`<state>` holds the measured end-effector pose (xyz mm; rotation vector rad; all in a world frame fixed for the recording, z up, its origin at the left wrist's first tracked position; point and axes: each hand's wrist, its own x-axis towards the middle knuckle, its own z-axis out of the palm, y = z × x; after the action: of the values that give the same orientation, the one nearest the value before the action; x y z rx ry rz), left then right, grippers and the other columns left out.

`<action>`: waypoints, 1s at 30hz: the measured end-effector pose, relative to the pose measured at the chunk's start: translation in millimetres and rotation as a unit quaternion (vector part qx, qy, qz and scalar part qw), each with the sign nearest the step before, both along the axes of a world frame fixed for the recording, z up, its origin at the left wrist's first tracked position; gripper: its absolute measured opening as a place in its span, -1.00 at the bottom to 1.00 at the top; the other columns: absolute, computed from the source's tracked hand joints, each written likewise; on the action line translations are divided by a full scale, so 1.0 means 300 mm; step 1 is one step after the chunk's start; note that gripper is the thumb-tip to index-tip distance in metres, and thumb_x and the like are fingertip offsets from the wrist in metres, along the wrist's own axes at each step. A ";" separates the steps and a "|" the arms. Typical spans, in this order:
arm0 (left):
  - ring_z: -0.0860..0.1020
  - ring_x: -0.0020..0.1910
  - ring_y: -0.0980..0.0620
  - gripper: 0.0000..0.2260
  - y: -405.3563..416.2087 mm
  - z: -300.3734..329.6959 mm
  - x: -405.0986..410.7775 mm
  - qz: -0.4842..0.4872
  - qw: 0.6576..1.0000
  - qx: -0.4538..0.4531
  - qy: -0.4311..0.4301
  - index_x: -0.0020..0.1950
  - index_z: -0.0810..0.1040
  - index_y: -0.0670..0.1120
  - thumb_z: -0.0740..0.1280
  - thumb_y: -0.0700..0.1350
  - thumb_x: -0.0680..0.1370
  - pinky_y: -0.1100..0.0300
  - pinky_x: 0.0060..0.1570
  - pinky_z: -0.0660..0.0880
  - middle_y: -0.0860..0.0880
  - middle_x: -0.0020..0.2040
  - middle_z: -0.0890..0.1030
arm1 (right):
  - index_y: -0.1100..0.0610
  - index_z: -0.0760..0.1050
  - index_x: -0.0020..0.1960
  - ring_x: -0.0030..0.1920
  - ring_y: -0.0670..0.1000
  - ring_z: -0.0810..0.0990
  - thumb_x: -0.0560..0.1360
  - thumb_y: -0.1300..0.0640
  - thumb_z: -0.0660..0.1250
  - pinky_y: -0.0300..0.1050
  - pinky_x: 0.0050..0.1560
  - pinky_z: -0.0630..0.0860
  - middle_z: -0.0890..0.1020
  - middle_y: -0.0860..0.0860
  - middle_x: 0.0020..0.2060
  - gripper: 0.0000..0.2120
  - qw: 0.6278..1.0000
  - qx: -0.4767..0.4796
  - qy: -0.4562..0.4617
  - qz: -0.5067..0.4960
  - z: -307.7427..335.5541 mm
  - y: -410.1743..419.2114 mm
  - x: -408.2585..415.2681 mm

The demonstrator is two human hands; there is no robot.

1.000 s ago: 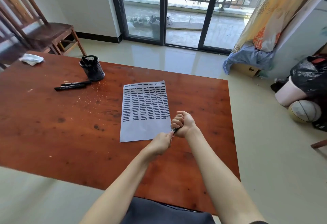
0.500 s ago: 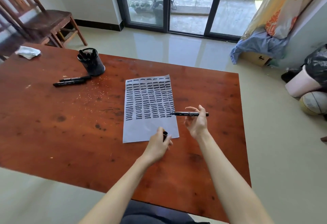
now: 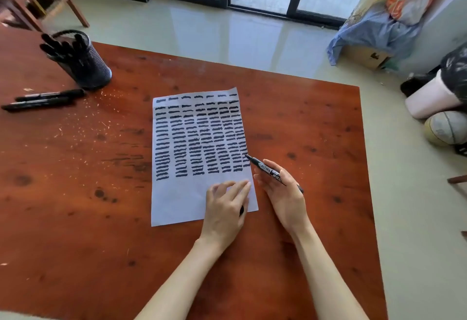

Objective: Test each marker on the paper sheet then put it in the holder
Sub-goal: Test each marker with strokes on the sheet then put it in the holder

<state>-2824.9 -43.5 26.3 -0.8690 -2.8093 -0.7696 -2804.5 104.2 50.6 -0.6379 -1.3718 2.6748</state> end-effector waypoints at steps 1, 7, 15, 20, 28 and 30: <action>0.41 0.08 0.05 -0.71 0.001 -0.012 0.000 -0.004 1.000 -0.007 0.012 0.17 0.57 -0.07 0.19 -0.09 0.51 0.09 0.08 0.27 0.06 0.14 0.61 | 0.22 0.50 0.21 0.09 0.13 0.59 0.46 0.04 0.27 -0.11 0.09 0.52 0.61 0.22 0.09 -0.62 1.000 -0.015 0.008 -0.003 0.003 0.002 0.002; 0.39 0.10 0.03 -0.68 0.002 -0.031 0.000 -0.005 0.999 -0.034 0.039 0.19 0.56 -0.04 0.25 -0.13 0.45 0.05 0.10 0.26 0.06 0.21 0.57 | 0.13 0.60 0.11 -0.03 0.08 0.62 0.40 -0.01 0.20 -0.14 0.02 0.54 0.65 0.16 0.05 -0.61 1.000 0.009 0.004 -0.004 0.003 0.004 -0.003; 0.38 0.09 0.02 -0.66 0.004 -0.017 -0.002 -0.002 0.999 -0.040 0.037 0.19 0.56 -0.05 0.20 -0.13 0.45 0.03 0.11 0.25 0.04 0.21 0.57 | 0.12 0.53 0.01 -0.18 -0.01 0.63 0.44 0.13 0.35 -0.19 -0.11 0.52 0.66 -0.01 -0.11 -0.84 0.928 0.360 0.085 0.035 0.000 0.032 -0.101; 0.39 0.08 0.02 -0.67 0.007 -0.014 -0.004 -0.001 0.999 -0.037 0.037 0.19 0.56 -0.05 0.21 -0.14 0.45 0.03 0.09 0.26 0.04 0.21 0.58 | 0.09 0.47 -0.21 -0.42 -0.20 0.49 0.42 0.10 0.37 -0.39 -0.35 0.36 0.57 -0.15 -0.40 -0.90 0.873 0.483 0.062 0.027 -0.054 0.020 -0.135; 0.39 0.08 0.02 -0.66 0.009 -0.011 -0.008 0.003 0.999 -0.043 0.030 0.19 0.56 -0.05 0.22 -0.14 0.44 0.02 0.10 0.27 0.04 0.21 0.57 | 0.07 0.32 -0.36 -0.52 -0.09 0.37 0.42 0.03 0.26 -0.19 -0.46 0.31 0.44 0.01 -0.54 -0.78 0.862 0.504 0.044 -0.023 -0.069 0.021 -0.140; 0.39 0.08 0.01 -0.66 0.009 -0.011 -0.008 0.004 0.999 -0.042 0.028 0.19 0.56 -0.05 0.22 -0.14 0.44 0.02 0.11 0.27 0.04 0.20 0.58 | 0.02 0.33 -0.35 -0.52 -0.06 0.40 0.42 0.02 0.26 -0.16 -0.46 0.34 0.48 0.03 -0.53 -0.79 0.859 0.509 0.044 -0.015 -0.069 0.022 -0.141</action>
<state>-2827.3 -40.7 23.0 -0.8760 -2.8111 -0.6212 -2846.8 110.8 29.8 -0.3669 -2.3381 1.5047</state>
